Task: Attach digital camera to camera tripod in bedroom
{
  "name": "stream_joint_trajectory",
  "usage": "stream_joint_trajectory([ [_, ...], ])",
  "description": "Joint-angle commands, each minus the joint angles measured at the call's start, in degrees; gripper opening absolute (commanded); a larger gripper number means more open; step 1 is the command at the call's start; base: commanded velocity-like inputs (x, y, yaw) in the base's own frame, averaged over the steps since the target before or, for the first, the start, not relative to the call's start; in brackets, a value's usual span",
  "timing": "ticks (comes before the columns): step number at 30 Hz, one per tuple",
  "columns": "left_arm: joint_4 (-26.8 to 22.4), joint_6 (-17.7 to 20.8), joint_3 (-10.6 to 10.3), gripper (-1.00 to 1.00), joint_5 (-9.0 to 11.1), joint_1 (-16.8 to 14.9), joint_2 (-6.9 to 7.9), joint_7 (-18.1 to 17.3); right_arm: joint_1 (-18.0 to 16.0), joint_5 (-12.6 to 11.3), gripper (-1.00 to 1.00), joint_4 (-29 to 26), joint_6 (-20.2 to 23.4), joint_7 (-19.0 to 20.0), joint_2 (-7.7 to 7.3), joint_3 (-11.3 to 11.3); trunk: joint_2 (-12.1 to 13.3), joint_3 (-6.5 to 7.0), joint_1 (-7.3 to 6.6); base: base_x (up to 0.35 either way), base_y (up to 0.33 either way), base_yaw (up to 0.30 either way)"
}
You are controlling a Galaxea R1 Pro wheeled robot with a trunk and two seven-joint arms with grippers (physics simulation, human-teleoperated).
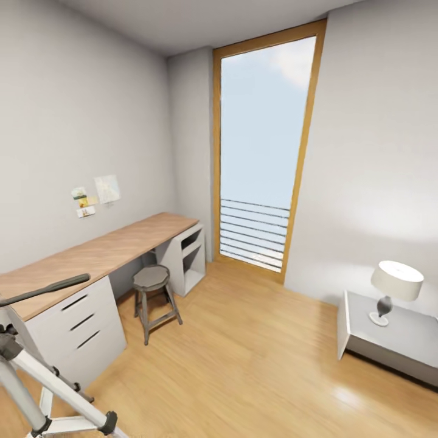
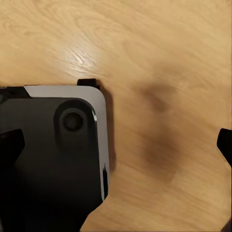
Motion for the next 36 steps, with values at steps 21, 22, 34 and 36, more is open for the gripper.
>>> stream_joint_trajectory([
  [21, 0.0, 0.0, -0.5, -1.00, 15.0, 0.0, 0.09, 0.6, 0.0, 7.9, 1.00, -0.3, -0.9, -0.1, 2.34, -0.6, 0.0, -0.02, 0.02, 0.000, 0.000, 0.278],
  [22, 0.0, 0.0, -0.5, -1.00, 15.0, 0.0, 0.08, 0.6, 0.0, 7.9, 1.00, -0.3, -1.0, -0.1, 2.31, -0.6, 0.0, -0.02, 0.02, 0.000, 0.000, 0.278],
  [34, 0.0, 0.0, -0.5, -1.00, 15.1, 0.0, -0.18, 0.6, 0.0, 8.0, 1.00, -0.3, -0.9, 0.2, 2.29, -0.3, 0.0, -0.02, 0.02, 0.000, 0.000, 0.278],
  [36, 0.0, 0.0, -0.5, -1.00, 15.1, 0.0, -0.19, 0.6, 0.0, 8.0, 1.00, -0.3, -0.9, 0.2, 2.31, -0.3, 0.0, -0.02, 0.02, 0.000, 0.000, 0.278],
])
